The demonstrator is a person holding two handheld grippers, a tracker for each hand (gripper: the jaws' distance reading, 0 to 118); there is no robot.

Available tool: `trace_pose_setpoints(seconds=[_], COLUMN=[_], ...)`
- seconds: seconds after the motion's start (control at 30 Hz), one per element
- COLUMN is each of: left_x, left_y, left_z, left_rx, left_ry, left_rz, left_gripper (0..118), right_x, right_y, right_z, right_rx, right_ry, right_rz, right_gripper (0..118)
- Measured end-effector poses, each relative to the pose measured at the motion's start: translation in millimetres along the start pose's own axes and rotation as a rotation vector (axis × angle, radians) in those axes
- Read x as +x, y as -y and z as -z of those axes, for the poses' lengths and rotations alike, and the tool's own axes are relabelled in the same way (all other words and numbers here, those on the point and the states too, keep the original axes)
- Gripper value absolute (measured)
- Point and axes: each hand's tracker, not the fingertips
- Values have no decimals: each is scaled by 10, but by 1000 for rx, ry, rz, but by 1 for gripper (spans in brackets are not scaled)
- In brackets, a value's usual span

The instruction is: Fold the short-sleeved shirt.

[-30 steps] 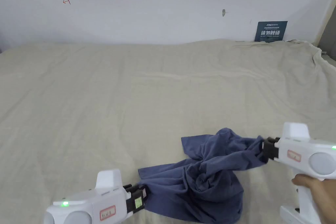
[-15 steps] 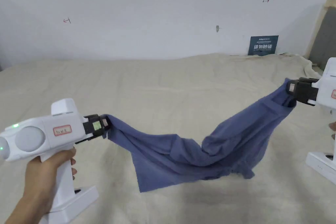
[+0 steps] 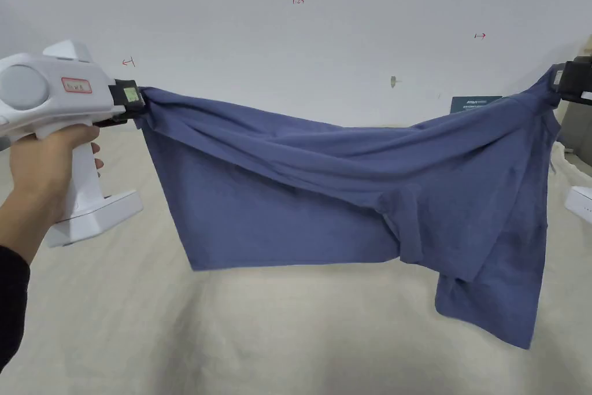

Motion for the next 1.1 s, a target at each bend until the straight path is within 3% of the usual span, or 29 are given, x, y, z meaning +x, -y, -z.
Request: trace_pose_setpoints(seconds=[0.27,0.37,0.63,0.9,1.1], left_x=[-103,-162,-348,-604,-879], left_y=[-39,157,1160,2138,2915], left_z=[259,371,612,279,-143], left_rx=[4,-19,-143,-265,-366], left_ry=[-36,-53,-173,-177,-197], left_rz=[-1,16,141,155,169], left_gripper=[7,7,7,7,7], right_x=[18,-68,-189,-172,-174], right_y=[63,272,1250,2140,2786], right_z=[335,410,508,105,-494], right_rx=[-2,-21,-188,-312,-388], right_ry=[-3,16,39,43,69], right_rz=[46,-2,-89,-42,-69], right_gripper=[7,7,7,7,7])
